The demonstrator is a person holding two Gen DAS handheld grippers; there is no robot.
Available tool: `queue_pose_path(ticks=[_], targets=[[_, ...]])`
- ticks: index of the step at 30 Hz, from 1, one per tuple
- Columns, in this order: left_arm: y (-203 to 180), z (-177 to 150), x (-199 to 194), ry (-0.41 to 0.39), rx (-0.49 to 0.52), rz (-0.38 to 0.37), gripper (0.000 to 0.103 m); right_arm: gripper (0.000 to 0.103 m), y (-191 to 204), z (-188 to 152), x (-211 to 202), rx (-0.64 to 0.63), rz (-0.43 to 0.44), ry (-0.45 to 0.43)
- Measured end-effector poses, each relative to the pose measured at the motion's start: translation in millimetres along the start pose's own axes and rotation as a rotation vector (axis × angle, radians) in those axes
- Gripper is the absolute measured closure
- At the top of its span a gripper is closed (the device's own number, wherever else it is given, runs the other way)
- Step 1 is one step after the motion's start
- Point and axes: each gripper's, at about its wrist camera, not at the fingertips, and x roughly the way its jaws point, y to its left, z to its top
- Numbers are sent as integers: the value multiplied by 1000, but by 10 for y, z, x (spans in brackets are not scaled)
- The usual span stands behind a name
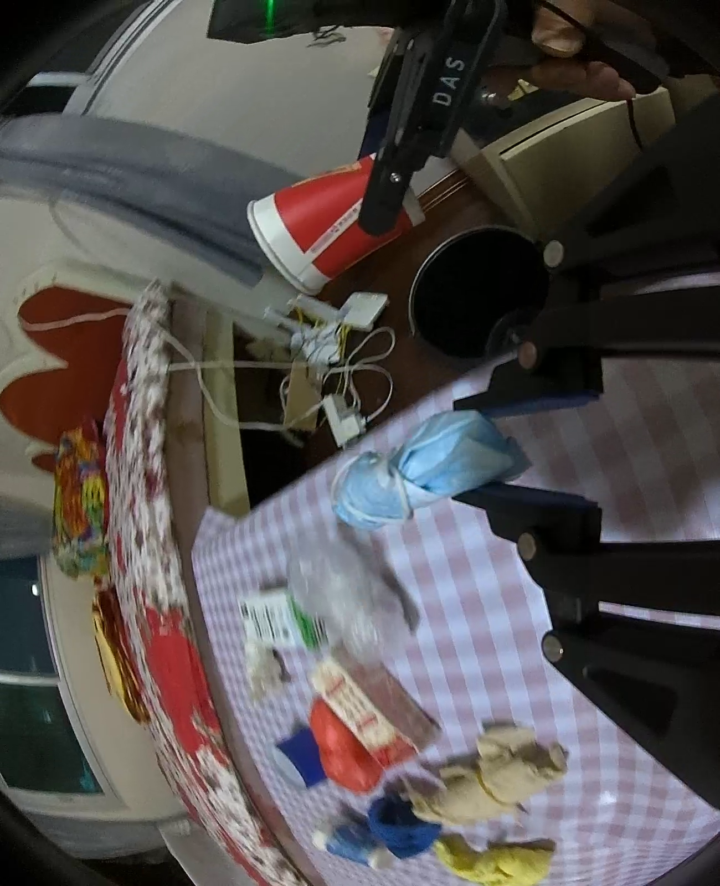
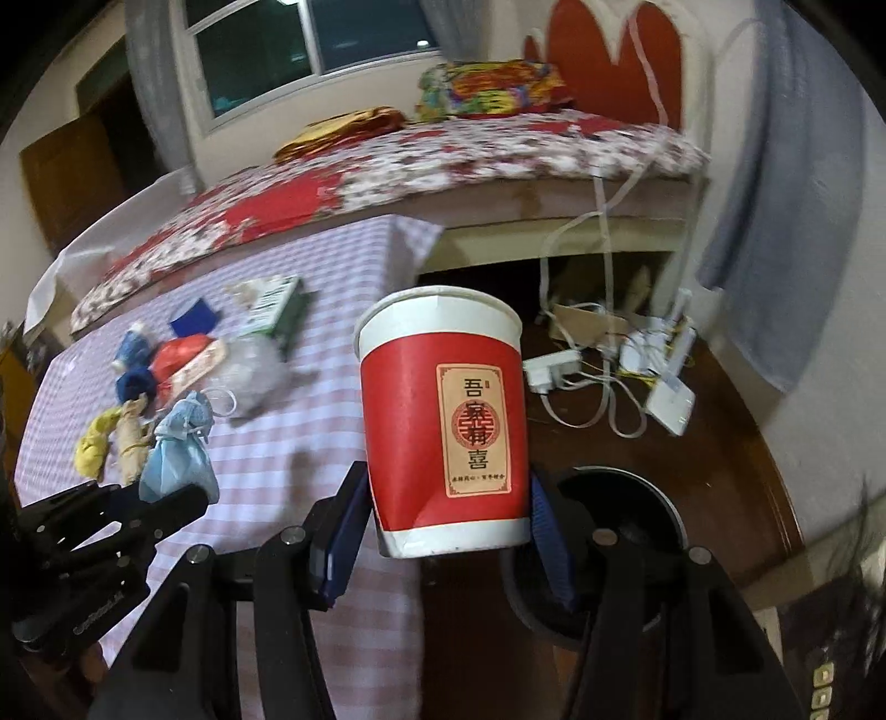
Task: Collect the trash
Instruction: 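Grasp the light-blue cloth with the left tool while the right tool grasps the red cup, then carry both items over the black bin and open both tools to drop them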
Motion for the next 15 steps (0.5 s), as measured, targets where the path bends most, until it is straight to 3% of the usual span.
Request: queue_pose_path(ticks=[15], targets=[[-670, 125, 352, 56, 118, -75, 79, 45, -861, -263, 11, 95, -105, 46]])
